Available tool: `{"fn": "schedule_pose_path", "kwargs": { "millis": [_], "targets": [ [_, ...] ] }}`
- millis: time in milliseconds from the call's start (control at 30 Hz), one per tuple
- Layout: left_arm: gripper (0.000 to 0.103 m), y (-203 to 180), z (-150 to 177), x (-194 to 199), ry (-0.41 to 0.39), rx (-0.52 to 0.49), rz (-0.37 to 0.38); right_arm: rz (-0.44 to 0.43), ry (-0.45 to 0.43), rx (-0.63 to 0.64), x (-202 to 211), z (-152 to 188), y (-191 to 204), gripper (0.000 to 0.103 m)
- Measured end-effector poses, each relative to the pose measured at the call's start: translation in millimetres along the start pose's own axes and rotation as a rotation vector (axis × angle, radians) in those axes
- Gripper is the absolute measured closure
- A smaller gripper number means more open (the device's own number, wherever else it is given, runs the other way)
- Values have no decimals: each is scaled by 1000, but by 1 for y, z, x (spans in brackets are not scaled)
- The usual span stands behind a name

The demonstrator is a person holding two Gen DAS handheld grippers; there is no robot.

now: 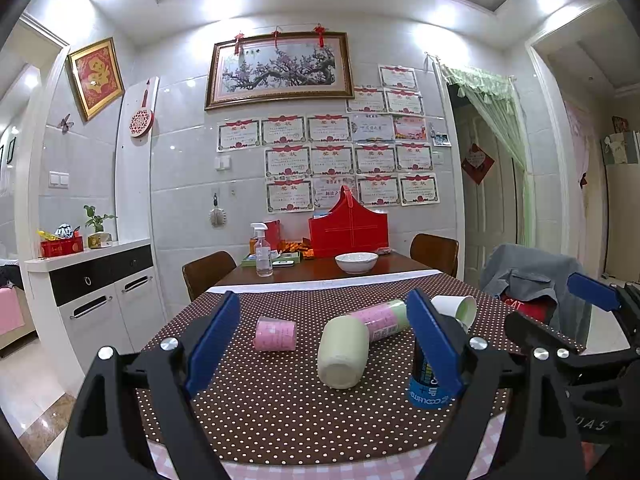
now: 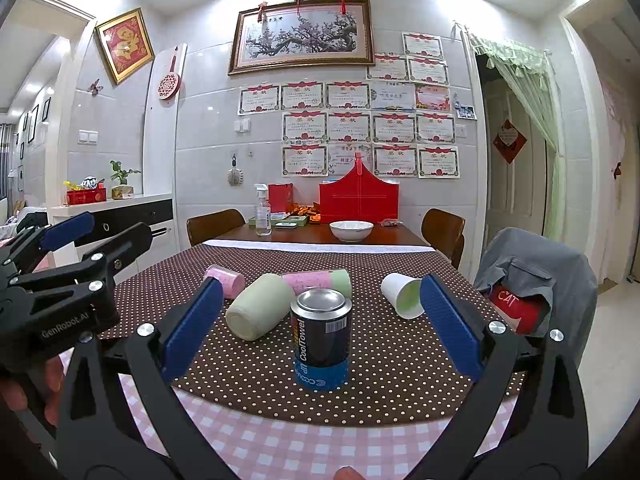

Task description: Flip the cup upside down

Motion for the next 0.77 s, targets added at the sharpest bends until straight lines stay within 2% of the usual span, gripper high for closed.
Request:
{"fn": "schedule_pose_path", "kwargs": {
  "millis": [767],
  "targets": [
    [19, 11, 2, 3, 11, 1, -10, -2, 3, -1, 2, 3, 5, 6]
  ]
}}
Point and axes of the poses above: each gripper's, at about its wrist camera, not at the fingertips, and x roughly against the way its jaws point, y to its left, z to its underside, the point moved 2 cm from there along -x, roughly the way its jaws point, and after that the axes turned 11 degrees about z, right-handed, at the moved point
